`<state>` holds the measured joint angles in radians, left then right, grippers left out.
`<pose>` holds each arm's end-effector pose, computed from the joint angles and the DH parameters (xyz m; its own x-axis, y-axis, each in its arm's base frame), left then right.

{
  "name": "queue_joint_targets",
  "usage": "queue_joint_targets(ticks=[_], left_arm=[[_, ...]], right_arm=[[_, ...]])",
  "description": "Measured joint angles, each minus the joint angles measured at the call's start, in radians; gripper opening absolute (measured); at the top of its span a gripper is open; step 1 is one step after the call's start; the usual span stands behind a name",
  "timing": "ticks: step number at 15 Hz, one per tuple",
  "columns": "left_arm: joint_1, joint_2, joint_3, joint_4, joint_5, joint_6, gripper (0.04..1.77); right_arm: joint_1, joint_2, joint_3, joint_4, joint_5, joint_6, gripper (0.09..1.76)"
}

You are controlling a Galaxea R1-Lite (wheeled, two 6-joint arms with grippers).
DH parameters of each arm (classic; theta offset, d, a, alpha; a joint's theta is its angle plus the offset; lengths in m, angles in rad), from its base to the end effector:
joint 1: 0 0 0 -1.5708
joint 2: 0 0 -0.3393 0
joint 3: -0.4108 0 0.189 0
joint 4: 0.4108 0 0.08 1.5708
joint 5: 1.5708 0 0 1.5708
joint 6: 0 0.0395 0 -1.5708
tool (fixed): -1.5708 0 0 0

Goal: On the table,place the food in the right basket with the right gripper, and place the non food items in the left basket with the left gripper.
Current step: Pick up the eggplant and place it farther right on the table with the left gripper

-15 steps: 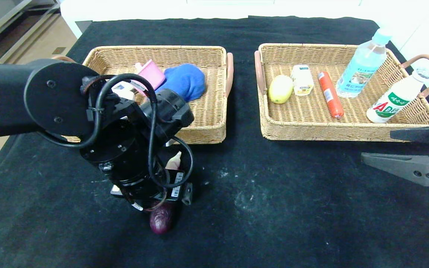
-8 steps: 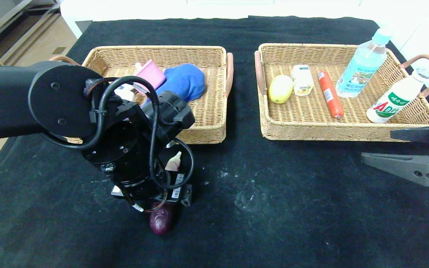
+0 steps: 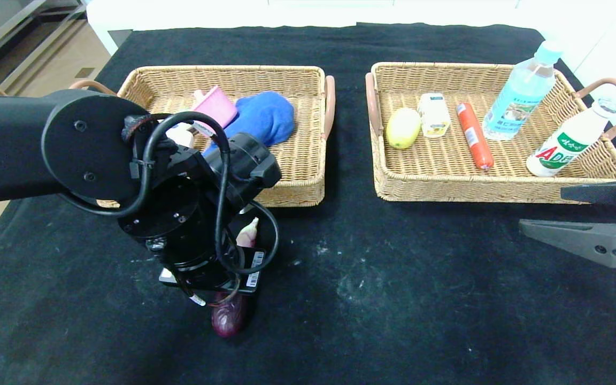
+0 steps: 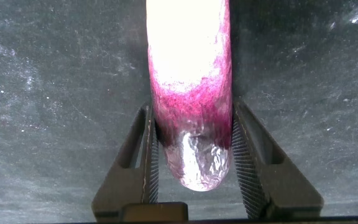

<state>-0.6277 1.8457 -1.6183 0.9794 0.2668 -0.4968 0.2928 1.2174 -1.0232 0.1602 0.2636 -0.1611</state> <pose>0.2651 -0.1795 0.2507 0.4328 0.0117 -0.9014 0.0708 0.9964 0.0469 0.1674 0.0612 0.3180 0.7917 0.5108 -0.3350 -0.5593 0.8267 -0.0612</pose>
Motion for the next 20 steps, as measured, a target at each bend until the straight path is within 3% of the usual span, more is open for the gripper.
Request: queue_joint_targets(ticks=[10,20], left_arm=[[-0.022,-0.015,0.01,0.001,-0.005,0.0,0.76],[-0.152,-0.053,-0.034,-0.028,-0.011,-0.053,0.76]], right_arm=[[0.0,0.0,0.0,0.0,0.0,0.0,1.71],[0.0,-0.002,-0.001,0.0,0.0,0.0,1.71]])
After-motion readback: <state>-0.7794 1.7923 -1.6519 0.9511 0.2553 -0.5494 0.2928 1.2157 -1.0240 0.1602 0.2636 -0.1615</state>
